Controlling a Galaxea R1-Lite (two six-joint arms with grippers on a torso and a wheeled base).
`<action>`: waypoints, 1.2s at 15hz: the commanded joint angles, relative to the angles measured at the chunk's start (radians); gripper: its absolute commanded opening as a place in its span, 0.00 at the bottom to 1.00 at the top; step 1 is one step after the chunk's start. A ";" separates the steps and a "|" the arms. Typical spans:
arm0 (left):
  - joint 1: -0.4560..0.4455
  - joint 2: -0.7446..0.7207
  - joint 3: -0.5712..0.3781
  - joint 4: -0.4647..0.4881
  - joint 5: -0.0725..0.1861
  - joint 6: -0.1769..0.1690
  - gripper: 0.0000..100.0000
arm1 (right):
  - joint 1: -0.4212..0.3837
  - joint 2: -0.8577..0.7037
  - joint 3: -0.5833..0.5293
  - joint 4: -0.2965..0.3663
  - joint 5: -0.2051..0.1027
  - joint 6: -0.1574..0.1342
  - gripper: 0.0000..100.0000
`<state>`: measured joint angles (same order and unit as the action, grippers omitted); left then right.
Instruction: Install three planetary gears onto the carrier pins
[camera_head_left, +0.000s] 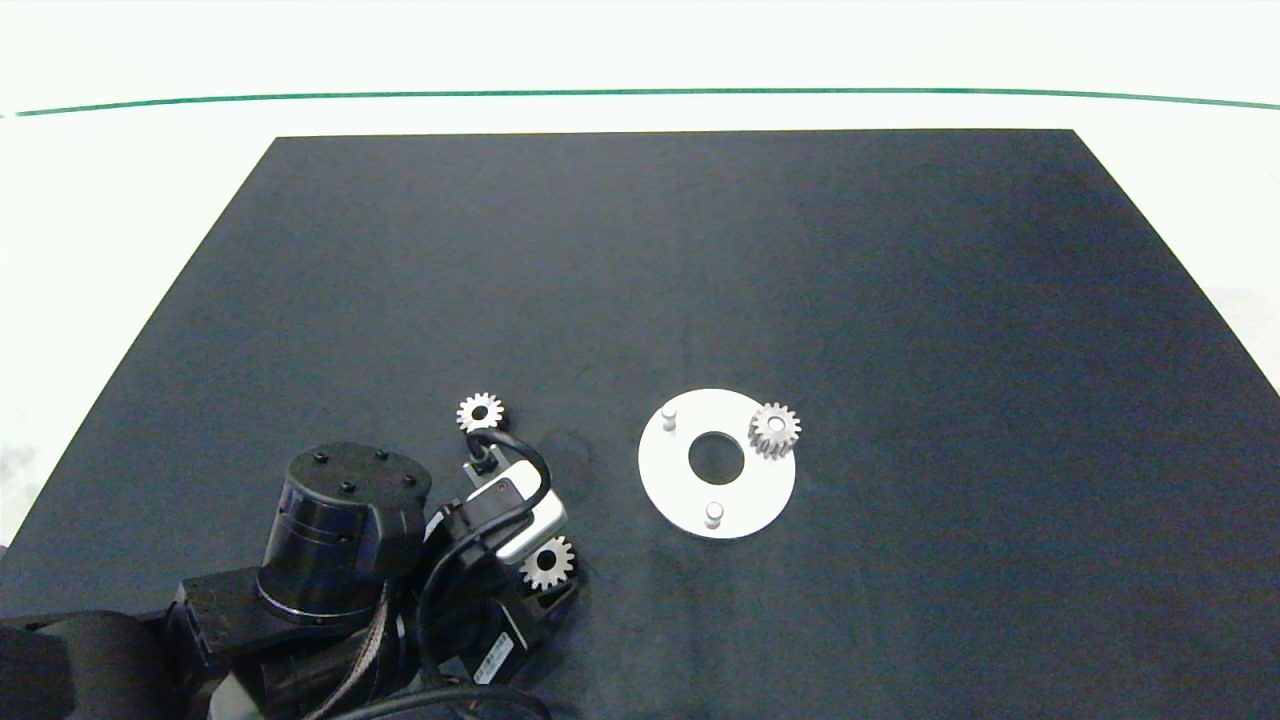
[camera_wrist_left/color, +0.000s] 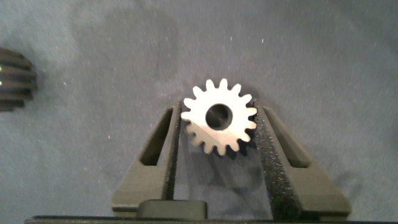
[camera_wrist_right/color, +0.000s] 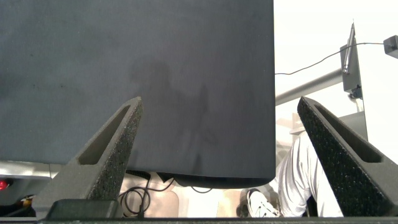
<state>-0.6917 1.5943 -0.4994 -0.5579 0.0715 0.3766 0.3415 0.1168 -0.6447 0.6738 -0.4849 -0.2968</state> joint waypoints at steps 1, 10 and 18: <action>0.000 0.001 0.002 -0.004 0.001 0.002 0.36 | 0.001 0.004 -0.003 0.004 -0.003 -0.002 1.00; 0.000 -0.008 0.005 -0.004 0.024 0.004 0.18 | 0.001 0.003 -0.010 0.004 -0.003 -0.002 1.00; -0.094 -0.092 -0.008 0.000 0.053 -0.001 0.13 | 0.001 0.004 -0.020 0.006 -0.003 -0.002 1.00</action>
<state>-0.7551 1.5385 -0.4983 -0.5532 0.1157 0.3743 0.3419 0.1177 -0.6643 0.6757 -0.4853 -0.2972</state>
